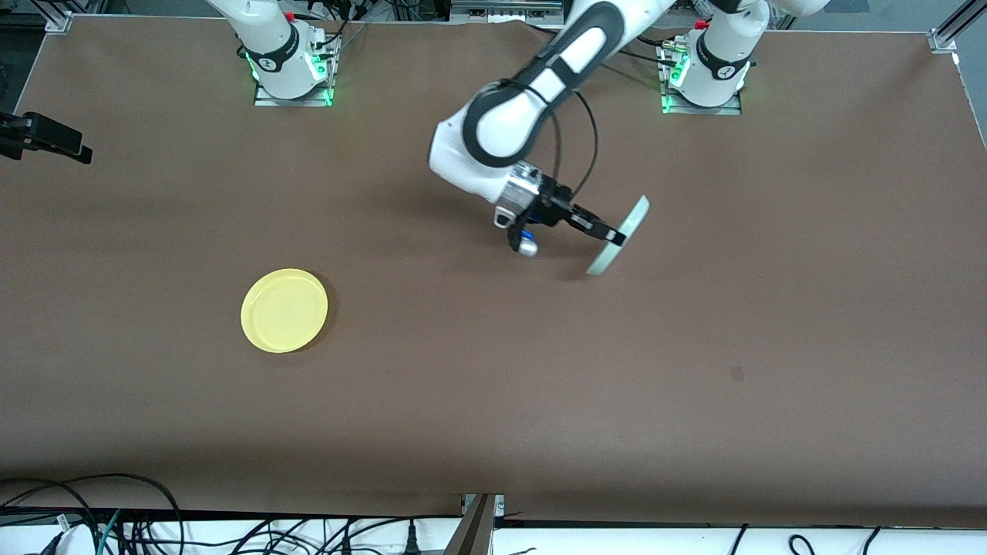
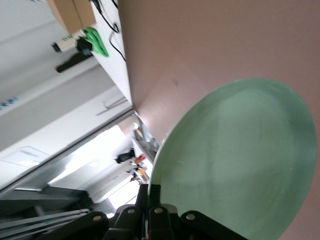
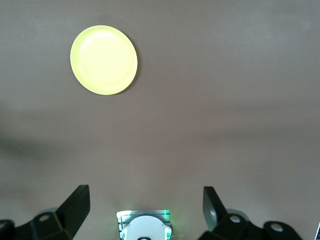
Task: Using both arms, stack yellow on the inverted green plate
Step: 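Lift the green plate with the left gripper and flip it over, then lower the inverted green plate while the right gripper reaches the yellow plate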
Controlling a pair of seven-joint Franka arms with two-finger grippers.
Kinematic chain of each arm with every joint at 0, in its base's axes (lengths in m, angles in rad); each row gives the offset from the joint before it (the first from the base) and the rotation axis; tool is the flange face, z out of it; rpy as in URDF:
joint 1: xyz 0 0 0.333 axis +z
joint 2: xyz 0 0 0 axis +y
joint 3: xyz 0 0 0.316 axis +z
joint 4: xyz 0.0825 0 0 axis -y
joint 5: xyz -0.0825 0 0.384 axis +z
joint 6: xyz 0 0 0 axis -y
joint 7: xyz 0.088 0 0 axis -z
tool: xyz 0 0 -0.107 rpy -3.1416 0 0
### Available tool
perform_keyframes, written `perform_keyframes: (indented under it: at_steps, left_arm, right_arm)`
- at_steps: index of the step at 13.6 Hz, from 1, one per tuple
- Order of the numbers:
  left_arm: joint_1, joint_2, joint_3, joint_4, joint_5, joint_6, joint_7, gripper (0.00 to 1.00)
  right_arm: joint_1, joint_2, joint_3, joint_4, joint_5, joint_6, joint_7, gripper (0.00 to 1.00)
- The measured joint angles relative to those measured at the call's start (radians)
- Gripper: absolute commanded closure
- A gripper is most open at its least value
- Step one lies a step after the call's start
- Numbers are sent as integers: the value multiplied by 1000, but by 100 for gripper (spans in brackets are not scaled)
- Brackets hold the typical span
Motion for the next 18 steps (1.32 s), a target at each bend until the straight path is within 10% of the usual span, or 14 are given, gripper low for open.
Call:
perform_keyframes:
  at_steps: [8, 18]
  left_arm:
    - [-174, 132, 11, 8, 71, -15, -547, 100]
    - [-300, 181, 94, 111, 82, -65, -605, 100]
  right_arm:
    - [-1, 51, -21, -1, 0, 1, 0, 0]
    - [-47, 225, -40, -8, 32, 98, -19, 0]
